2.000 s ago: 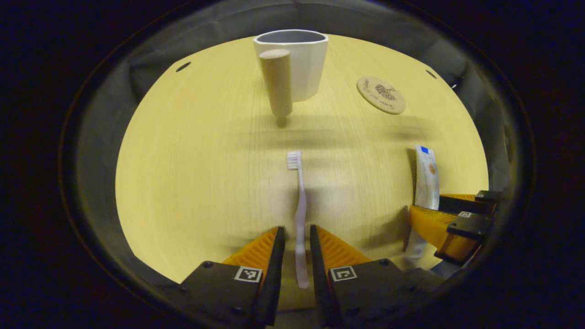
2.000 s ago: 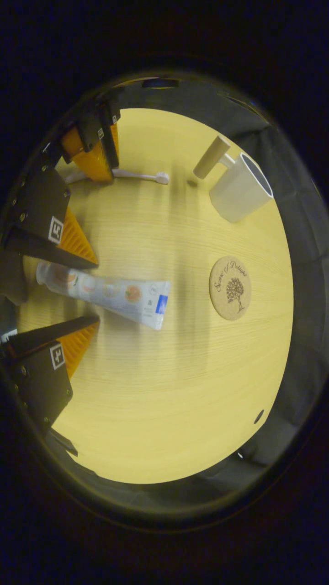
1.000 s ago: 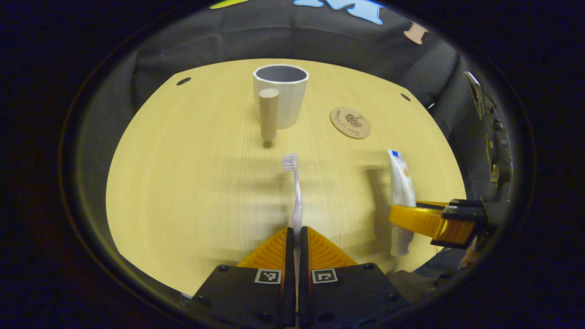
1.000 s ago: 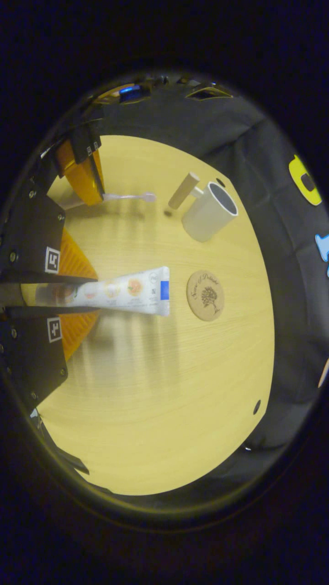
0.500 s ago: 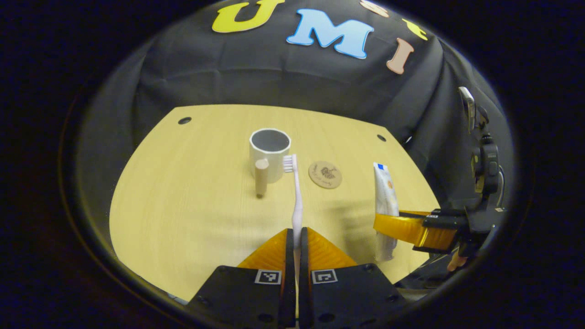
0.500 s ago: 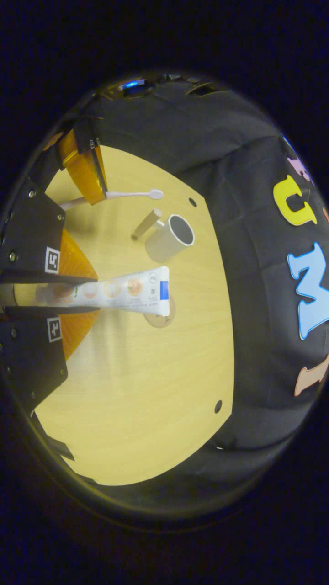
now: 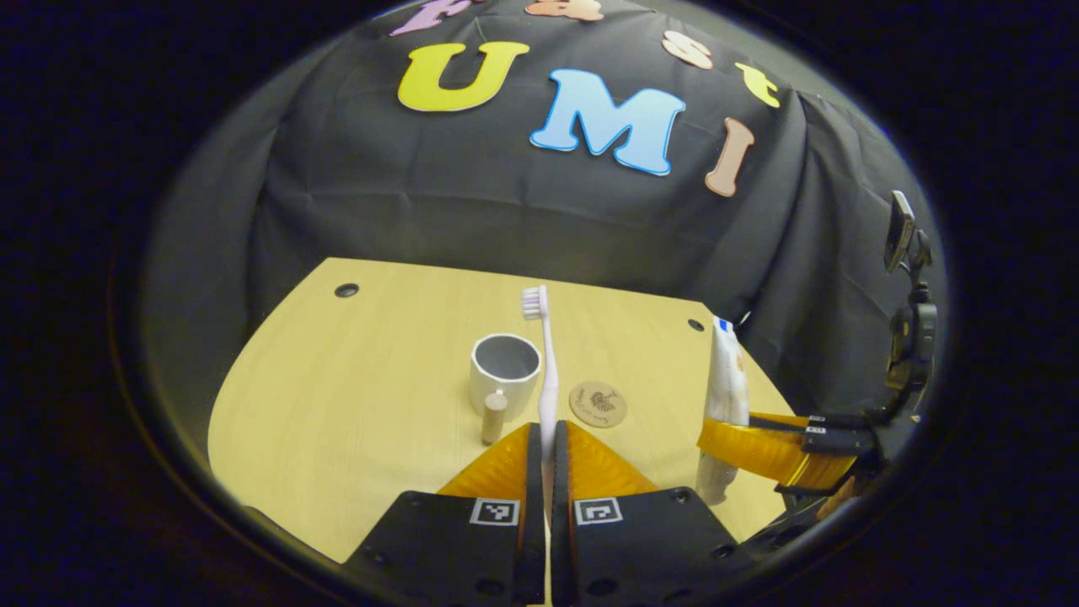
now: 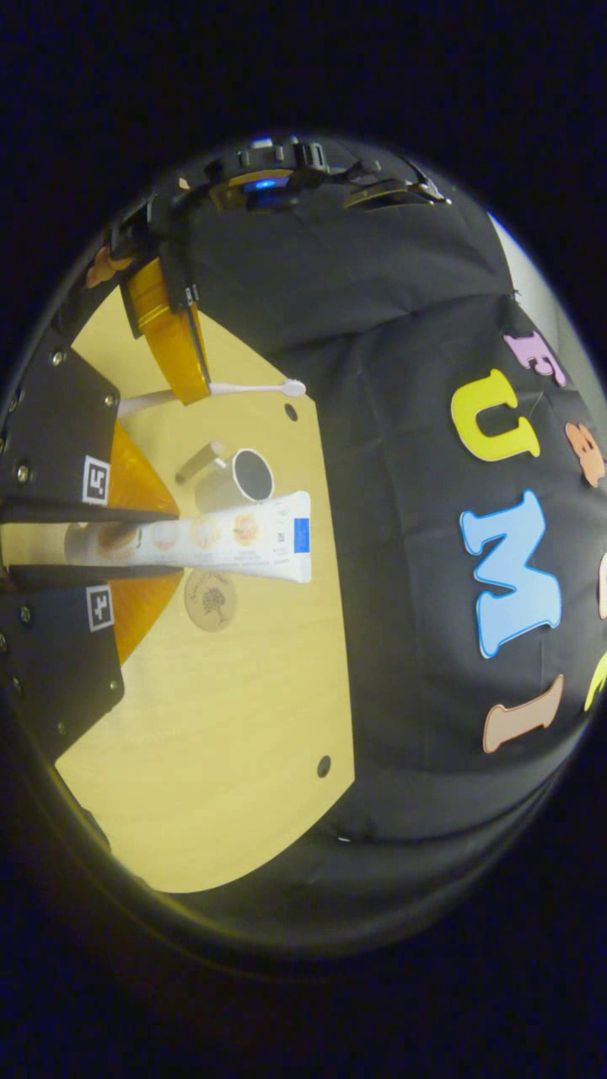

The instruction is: Put the toothbrush and toothpaste on the desktop into the cup, then pick up the cup and place it on the coaster on the desktop.

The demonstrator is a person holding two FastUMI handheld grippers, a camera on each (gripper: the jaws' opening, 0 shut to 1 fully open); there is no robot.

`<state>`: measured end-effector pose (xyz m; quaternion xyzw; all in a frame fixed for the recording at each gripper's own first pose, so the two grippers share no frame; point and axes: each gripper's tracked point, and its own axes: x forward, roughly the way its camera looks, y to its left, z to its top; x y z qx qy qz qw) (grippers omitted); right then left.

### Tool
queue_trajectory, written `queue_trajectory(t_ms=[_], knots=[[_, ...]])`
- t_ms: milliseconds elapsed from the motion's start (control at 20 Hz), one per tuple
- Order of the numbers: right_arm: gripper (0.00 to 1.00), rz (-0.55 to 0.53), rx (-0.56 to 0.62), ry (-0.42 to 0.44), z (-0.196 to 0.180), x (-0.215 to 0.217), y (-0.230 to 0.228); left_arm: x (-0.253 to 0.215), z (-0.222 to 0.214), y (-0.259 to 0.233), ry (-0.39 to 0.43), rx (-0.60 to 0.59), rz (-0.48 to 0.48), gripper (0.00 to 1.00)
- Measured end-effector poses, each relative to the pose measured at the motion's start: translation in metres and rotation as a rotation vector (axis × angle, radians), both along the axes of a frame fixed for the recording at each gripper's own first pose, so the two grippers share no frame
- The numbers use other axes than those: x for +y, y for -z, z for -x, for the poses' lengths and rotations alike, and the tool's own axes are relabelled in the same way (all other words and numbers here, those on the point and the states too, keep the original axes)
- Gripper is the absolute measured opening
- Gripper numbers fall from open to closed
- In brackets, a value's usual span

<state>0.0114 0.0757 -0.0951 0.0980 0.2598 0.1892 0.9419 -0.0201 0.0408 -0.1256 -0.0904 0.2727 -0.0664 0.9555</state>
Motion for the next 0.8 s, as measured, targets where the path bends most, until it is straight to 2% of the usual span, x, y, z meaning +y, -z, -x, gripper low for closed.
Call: queue_trajectory(t_ms=[250,550,800], knots=[[0.2,-0.056,-0.078,0.006,-0.01,0.009,-0.021,0.014,-0.035,-0.02,-0.005,-0.145,-0.005,0.1],[0.19,-0.031,-0.115,0.02,-0.014,0.009,-0.027,0.023,-0.088,-0.049,-0.005,-0.303,-0.052,0.09],[0.19,-0.012,-0.111,0.013,-0.017,0.011,-0.026,0.022,-0.143,-0.058,-0.014,-0.406,-0.053,0.09]])
